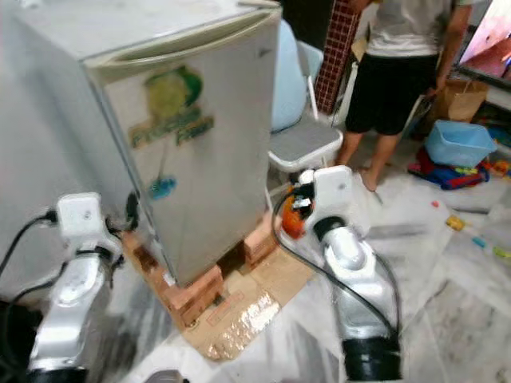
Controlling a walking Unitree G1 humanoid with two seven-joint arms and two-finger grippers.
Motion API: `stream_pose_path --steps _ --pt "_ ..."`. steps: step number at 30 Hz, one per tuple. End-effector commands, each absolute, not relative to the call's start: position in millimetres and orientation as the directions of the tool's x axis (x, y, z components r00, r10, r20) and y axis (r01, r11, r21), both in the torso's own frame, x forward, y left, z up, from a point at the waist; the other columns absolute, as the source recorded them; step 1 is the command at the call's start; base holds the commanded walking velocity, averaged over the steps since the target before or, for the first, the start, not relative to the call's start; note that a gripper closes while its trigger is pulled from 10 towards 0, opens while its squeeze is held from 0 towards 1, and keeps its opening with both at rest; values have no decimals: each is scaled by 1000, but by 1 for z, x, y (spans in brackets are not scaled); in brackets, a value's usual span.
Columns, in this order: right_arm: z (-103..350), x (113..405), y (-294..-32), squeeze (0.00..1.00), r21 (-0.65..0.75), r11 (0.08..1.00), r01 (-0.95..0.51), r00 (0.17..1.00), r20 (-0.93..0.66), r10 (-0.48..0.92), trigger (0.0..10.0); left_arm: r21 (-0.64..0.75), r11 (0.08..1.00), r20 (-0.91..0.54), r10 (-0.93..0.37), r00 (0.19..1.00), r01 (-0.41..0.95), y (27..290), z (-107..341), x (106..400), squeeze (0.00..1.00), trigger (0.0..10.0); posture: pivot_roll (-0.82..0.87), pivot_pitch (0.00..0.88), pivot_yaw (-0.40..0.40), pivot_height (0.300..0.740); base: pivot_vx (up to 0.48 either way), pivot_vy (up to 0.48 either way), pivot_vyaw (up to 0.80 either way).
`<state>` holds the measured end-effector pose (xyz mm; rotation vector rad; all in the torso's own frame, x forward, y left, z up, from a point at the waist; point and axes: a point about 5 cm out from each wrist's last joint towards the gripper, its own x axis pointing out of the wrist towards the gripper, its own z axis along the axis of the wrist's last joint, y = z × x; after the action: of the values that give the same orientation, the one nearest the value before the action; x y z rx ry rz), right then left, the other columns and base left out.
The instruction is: Restocking fridge
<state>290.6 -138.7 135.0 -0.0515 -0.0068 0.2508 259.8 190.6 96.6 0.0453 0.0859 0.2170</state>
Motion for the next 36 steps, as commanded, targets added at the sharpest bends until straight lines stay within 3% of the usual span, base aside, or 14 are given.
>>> stream_pose_path --steps 1,6,15,23,32,36 --pt "146 291 -145 0 -73 971 -227 972 44 231 10000 40 980 -86 196 977 -193 183 97 262 0 10000 37 0 -13 740 0 480 0" --pt "149 293 -148 0 -68 974 -215 974 57 219 10000 7 993 -58 117 991 -117 178 102 267 0 10000 34 0 -16 740 167 416 0" --pt "147 296 -149 0 -61 975 -212 976 35 215 10000 -18 992 -68 125 990 -127 180 102 267 0 10000 39 0 -25 740 175 388 -532" --pt "147 294 -145 0 -67 973 -222 974 38 225 10000 -20 992 -75 124 989 -126 178 100 265 0 10000 38 0 -28 740 0 376 0" --pt "144 294 -148 0 -75 973 -219 975 29 222 10000 -19 990 -68 135 989 -137 178 100 263 0 10000 41 0 -29 740 0 0 0" --pt "143 293 -148 0 -76 975 -208 977 20 210 10000 -32 998 -98 55 994 -58 173 98 267 0 10000 51 0 -39 740 0 0 0"
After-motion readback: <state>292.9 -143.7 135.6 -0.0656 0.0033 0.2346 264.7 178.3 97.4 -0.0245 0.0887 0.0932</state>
